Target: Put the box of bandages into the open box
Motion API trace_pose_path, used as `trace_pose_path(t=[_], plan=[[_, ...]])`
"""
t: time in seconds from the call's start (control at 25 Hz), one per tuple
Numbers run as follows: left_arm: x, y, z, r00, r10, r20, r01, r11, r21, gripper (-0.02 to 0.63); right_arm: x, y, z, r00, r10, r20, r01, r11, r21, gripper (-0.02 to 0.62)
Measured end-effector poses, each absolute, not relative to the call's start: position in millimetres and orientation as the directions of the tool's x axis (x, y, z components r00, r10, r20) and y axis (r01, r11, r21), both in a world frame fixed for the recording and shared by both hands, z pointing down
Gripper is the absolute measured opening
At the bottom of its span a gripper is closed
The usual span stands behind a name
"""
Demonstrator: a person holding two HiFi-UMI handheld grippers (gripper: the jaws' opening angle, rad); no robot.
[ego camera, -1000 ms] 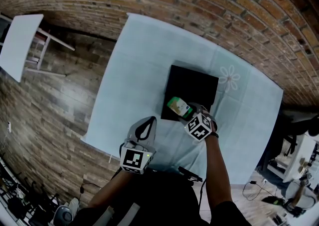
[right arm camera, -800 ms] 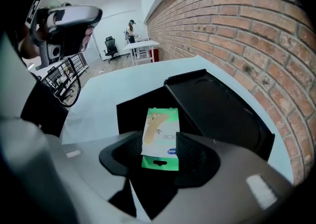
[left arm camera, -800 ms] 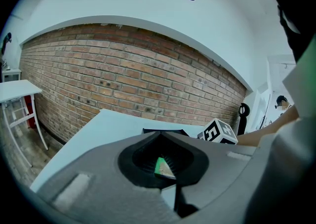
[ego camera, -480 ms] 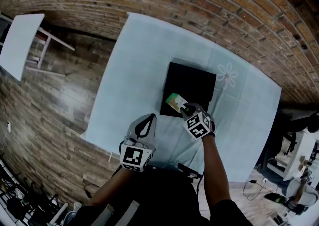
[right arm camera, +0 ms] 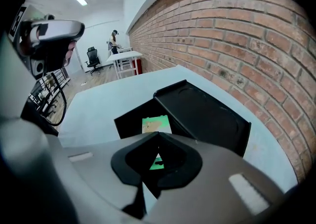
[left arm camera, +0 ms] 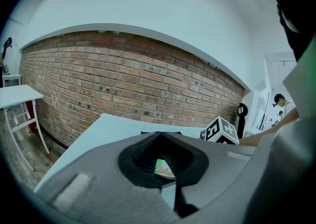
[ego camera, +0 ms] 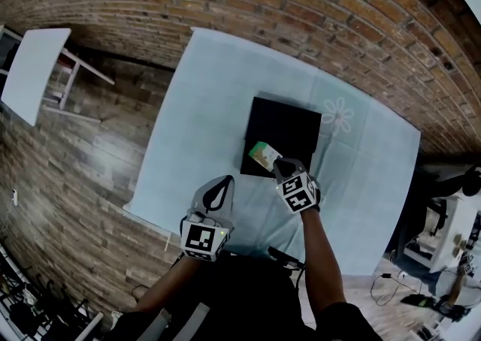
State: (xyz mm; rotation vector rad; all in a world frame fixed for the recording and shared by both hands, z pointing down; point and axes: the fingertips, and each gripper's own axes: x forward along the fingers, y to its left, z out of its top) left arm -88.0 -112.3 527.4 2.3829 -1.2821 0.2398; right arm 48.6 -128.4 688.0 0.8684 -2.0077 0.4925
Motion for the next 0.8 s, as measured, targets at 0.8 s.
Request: trace_pose_path(t=[0.8], plan=[[-72,-78,497,0.577,-0.761,0.297,-0.816,-0.524,0.244,0.000,56,-104,621,-0.393,-0.579,0.714,-0.857,0.512,-0.056,0.000]])
